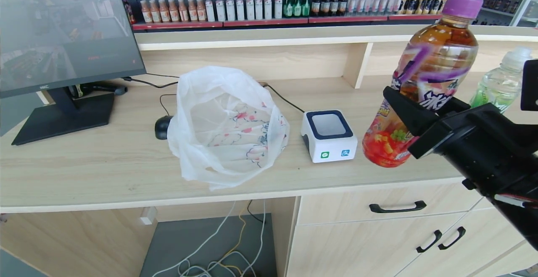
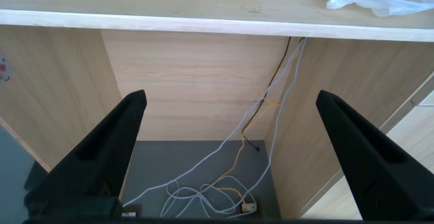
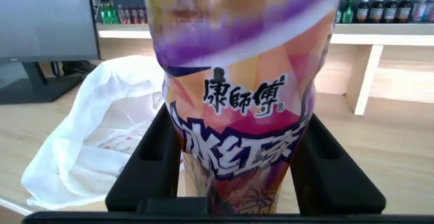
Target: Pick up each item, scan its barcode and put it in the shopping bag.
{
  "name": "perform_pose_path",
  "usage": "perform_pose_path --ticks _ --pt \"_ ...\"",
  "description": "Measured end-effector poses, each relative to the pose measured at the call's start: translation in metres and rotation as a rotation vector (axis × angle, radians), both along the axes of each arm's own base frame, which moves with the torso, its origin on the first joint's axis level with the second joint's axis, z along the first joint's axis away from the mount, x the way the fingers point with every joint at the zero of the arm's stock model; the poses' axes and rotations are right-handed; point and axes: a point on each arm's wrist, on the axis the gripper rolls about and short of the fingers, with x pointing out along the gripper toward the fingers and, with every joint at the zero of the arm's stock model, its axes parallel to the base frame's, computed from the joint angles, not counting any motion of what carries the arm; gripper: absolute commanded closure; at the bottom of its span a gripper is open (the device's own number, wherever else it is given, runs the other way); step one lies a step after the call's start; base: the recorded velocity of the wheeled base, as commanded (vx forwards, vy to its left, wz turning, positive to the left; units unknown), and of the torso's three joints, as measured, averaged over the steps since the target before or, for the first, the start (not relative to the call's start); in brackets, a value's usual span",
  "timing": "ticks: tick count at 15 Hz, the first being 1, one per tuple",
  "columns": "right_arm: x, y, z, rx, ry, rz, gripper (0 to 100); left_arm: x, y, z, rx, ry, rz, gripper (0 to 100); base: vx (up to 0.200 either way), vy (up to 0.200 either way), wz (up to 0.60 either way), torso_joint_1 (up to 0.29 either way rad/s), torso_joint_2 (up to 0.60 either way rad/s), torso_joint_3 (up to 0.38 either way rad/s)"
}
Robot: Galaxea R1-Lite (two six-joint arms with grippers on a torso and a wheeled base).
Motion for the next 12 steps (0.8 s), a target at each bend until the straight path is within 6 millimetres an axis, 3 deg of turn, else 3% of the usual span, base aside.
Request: perform_pose_path --ticks 12 --pt "-0.007 -0.006 0.0022 0.023 -0.01 0.007 100 0.0 0.0 0.0 0.0 0.0 0.0 0 0.0 0.2 0.0 0.003 0.0 0.002"
